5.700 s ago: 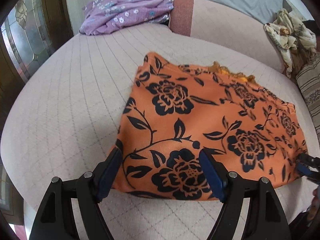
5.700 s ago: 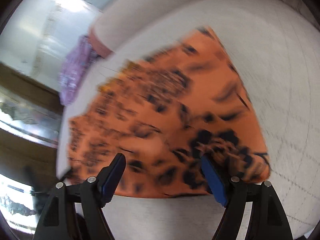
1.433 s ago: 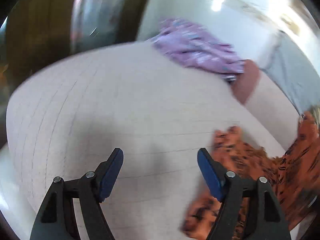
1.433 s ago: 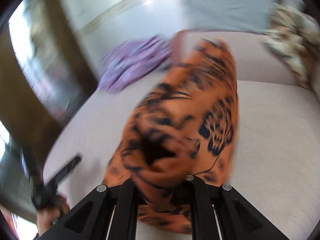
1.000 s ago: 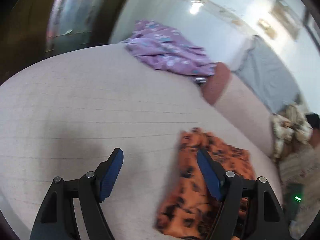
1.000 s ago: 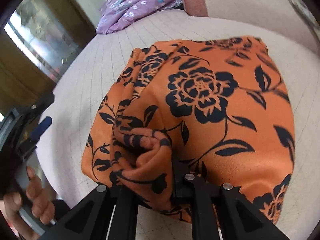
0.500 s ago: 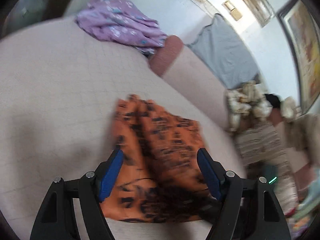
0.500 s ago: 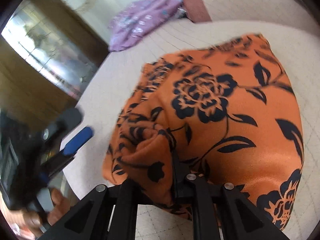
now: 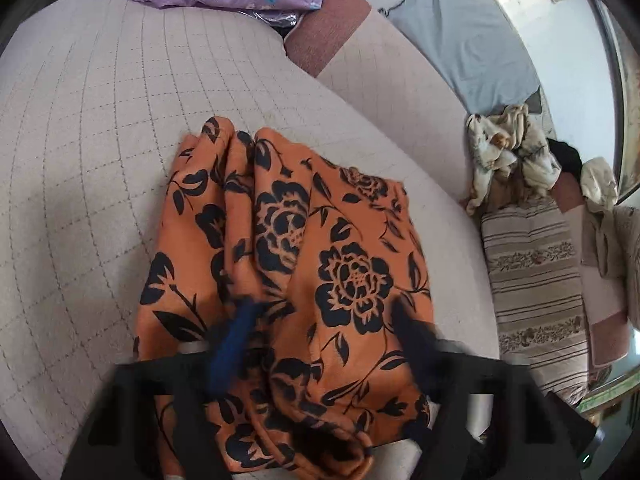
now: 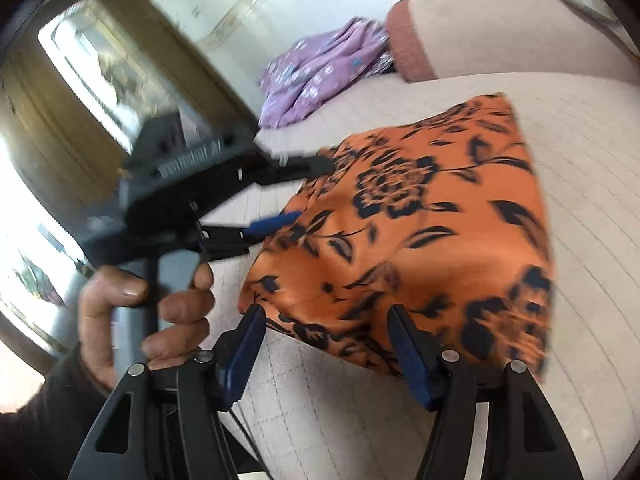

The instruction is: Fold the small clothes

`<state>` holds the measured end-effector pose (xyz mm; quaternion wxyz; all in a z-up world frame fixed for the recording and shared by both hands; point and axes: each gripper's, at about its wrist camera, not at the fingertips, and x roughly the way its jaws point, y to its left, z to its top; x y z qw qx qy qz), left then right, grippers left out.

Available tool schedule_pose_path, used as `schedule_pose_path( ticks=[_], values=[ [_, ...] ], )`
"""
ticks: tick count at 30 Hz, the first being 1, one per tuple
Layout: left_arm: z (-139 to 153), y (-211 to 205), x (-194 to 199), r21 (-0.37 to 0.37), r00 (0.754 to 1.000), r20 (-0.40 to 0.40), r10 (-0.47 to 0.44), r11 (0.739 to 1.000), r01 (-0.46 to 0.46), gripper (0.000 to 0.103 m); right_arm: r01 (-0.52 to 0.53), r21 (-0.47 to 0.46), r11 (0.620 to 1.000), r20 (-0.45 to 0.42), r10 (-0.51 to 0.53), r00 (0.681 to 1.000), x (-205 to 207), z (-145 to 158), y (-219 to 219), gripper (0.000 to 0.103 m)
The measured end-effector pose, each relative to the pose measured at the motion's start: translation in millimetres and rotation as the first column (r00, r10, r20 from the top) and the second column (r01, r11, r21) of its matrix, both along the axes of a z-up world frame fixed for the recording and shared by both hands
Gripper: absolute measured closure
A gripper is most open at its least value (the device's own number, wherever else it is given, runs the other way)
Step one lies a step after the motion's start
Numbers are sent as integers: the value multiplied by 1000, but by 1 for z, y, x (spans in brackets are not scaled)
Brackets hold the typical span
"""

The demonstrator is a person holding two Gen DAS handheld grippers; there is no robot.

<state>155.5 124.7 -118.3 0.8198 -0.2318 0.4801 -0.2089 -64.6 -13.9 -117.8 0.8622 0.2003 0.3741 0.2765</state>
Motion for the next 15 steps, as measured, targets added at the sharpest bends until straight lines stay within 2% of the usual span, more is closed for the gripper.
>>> schedule_pose_path(
  ticks=[2,4,5,6,7,8,10,11,12,14,15],
  values=[
    [-4,0,6,76,998,-47,30,997,-27,83,36,46,998,-6,-36,999,-3,-2,-21,36],
    [1,4,5,81,997,-49,67,995,-63,89,75,72,995,-26,-73,997,-3,-9,-36,36],
    [11,2,-1,108,998,-1,65,992,-65,97,92,84,992,-38,-89,995,-2,-13,-46,36],
    [26,-5,-12,166,995,86,47,984,-61,101,106,95,990,-47,-102,994,-3,-16,-52,36],
    [34,-9,-22,206,990,139,37,976,-65,101,121,96,988,-51,-116,992,-4,-19,-59,36],
    [33,-11,-24,220,990,135,46,973,-75,101,133,96,987,-54,-128,990,-7,-19,-64,36],
    [8,-12,-19,293,997,42,68,953,-77,100,149,125,981,-74,-140,987,-3,-20,-67,35],
    [-8,-11,-17,347,996,-1,87,935,-81,100,153,147,977,-90,-141,986,-2,-21,-72,34],
    [-12,-7,-21,344,994,10,105,933,-102,100,157,170,973,-102,-141,985,1,-20,-77,34],
    [2,-1,-32,301,990,63,123,944,-136,100,174,218,960,-108,-154,982,7,-17,-87,33],
    [10,-1,-37,295,988,93,124,944,-146,100,198,243,950,-108,-177,978,12,-15,-98,28]
  ],
)
